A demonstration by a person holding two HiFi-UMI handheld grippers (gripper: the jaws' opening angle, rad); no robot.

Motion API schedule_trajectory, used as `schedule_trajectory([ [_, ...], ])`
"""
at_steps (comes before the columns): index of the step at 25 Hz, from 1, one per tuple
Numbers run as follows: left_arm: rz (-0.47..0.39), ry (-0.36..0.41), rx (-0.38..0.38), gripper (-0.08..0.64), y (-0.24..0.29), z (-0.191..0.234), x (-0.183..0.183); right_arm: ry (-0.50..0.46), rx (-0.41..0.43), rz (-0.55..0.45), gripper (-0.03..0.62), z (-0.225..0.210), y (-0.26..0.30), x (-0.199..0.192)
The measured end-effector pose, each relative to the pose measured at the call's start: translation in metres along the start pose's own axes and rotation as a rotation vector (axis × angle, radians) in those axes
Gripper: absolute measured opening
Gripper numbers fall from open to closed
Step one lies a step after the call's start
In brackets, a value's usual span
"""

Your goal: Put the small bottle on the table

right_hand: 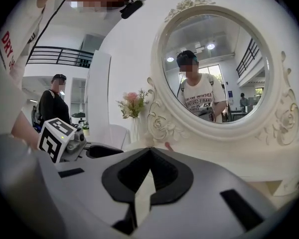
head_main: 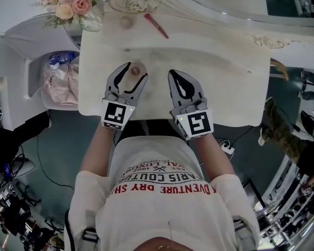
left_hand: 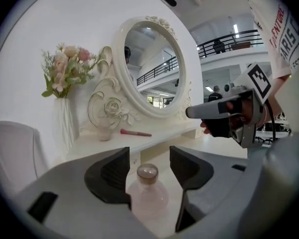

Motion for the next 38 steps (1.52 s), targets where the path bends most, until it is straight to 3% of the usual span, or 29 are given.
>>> schedule_trajectory([
  [6,-0.073,0.013,-0.002,0.199,-0.034,0.002,0.044,-0.022,-0.04,-0.042,-0.002,0.021,-0.014,0.023],
  [8,-0.075,0.015,0.014,0.112,-0.048,0.005,0.053,-0.022,-0.05,-0.052,-0.002,0.029,-0.019,0.031],
  [13,-0.08,0.023,0.031,0.02,-0.074,0.012,0.07,-0.031,-0.078,-0.082,-0.002,0.041,-0.031,0.047],
  [24,-0.161,0.116,0.007,0.008,-0.132,0.01,0.107,-0.041,-0.126,-0.151,-0.002,0.069,-0.062,0.069],
  [38,-0.199,0.113,0.027,0.008,-0.159,0.015,0.123,-0.064,-0.096,-0.17,-0.002,0.093,-0.067,0.085],
])
Point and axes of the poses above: the fingertips, and each gripper's own axes: y forward along the fingers, z to its left, x out of its top, the point moved 8 cm from there along -y, backward along the fingers, and after that the axes turned 4 degrees about x, right-handed, at the moved point
